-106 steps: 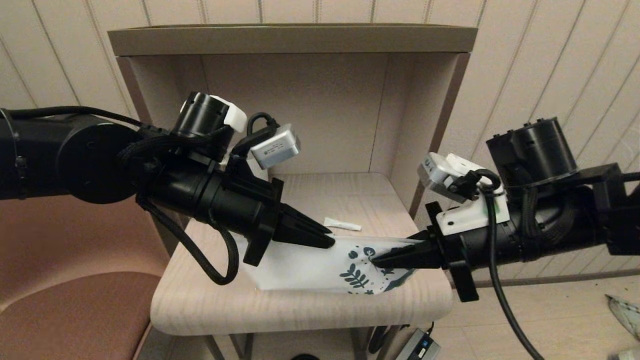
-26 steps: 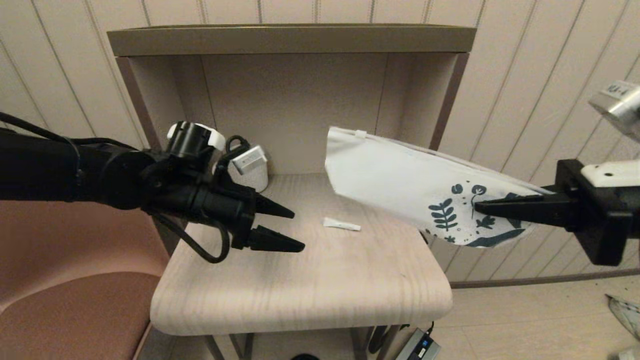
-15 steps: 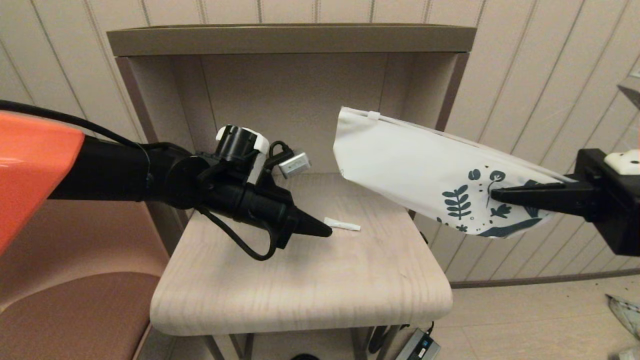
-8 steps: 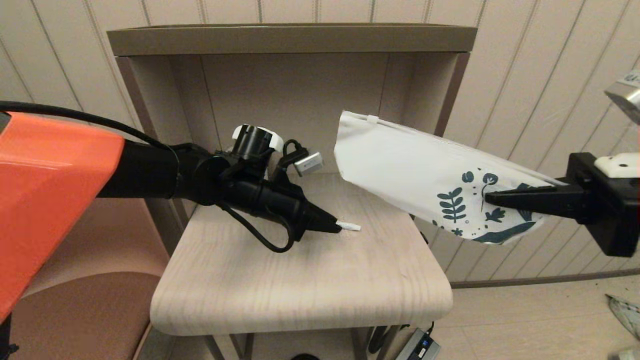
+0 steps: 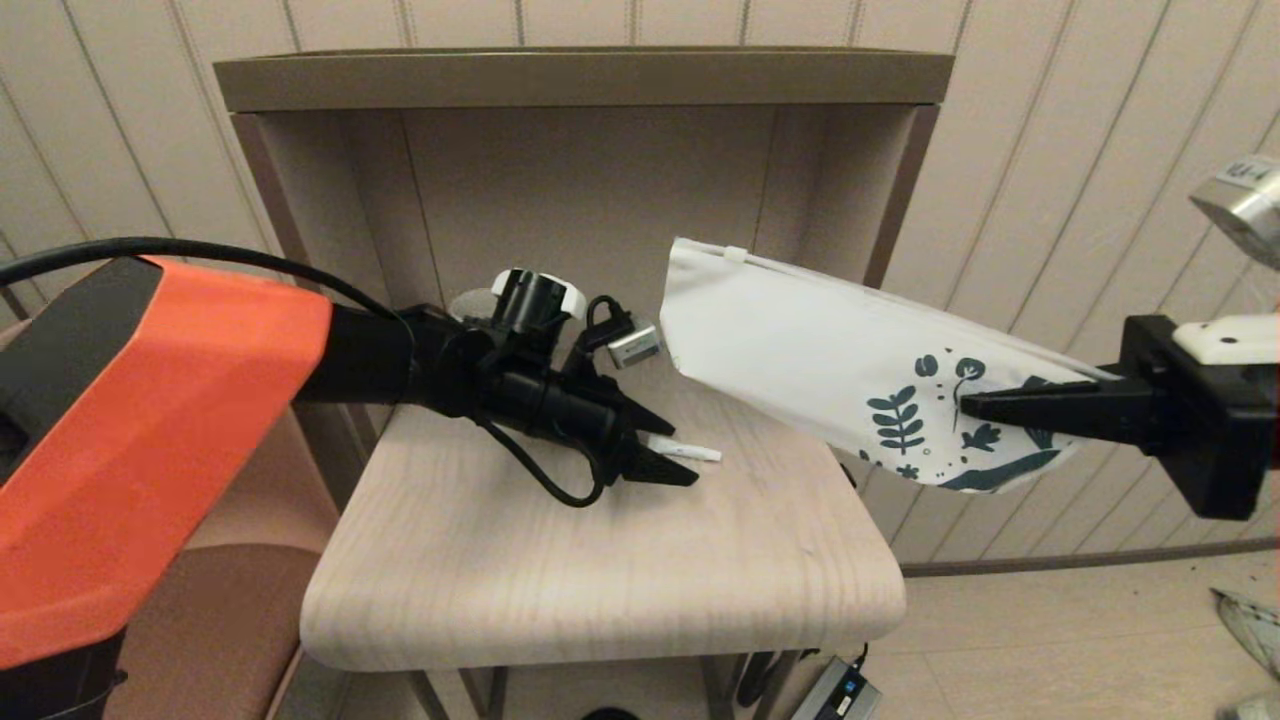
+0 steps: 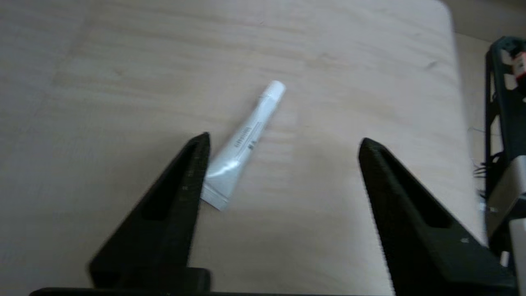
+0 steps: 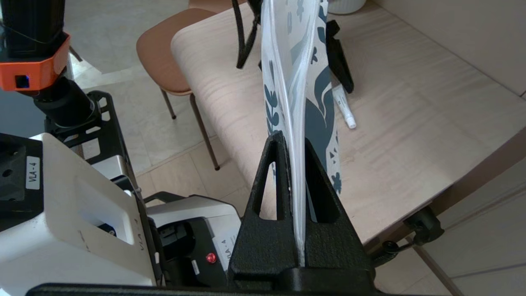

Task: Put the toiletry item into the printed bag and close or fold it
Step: Pick up the toothpaste

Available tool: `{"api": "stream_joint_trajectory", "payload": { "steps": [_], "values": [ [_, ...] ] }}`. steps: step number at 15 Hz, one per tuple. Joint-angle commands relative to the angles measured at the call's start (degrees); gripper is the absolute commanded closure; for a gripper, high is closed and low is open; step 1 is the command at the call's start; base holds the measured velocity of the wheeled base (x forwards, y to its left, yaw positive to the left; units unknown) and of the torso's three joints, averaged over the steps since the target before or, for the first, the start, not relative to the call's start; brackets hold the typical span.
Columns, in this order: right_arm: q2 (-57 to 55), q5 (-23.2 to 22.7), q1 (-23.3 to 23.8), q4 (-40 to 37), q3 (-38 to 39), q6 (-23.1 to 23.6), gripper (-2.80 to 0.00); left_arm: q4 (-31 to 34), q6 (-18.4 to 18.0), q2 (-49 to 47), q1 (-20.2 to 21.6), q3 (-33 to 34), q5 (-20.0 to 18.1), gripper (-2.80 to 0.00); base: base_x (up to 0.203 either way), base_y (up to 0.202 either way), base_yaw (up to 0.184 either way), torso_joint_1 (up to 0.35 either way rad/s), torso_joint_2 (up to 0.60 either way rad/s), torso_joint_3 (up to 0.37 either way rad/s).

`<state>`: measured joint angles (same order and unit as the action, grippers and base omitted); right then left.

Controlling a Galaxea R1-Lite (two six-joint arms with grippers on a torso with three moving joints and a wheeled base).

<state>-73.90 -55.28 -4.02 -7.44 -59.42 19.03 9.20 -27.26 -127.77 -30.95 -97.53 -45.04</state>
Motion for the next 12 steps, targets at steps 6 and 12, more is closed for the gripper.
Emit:
{"api": "stream_joint_trajectory", "payload": {
  "steps": [6,12],
  "values": [
    [-0.72,-0.35,-0.11,0.05,0.18,0.22,0.0,0.46,-0.42,-3.54,0.01,-2.76,-0.23,-2.8,0.0,0.0,0.0,0.0,0.0,0.0],
    [-0.63,-0.61,-0.11,0.05,0.18,0.22,0.0,0.55,-0.6,-3.71,-0.07,-2.58,-0.23,0.0,0.0,0.0,0.0,0.0,0.0,0.0]
  ]
}}
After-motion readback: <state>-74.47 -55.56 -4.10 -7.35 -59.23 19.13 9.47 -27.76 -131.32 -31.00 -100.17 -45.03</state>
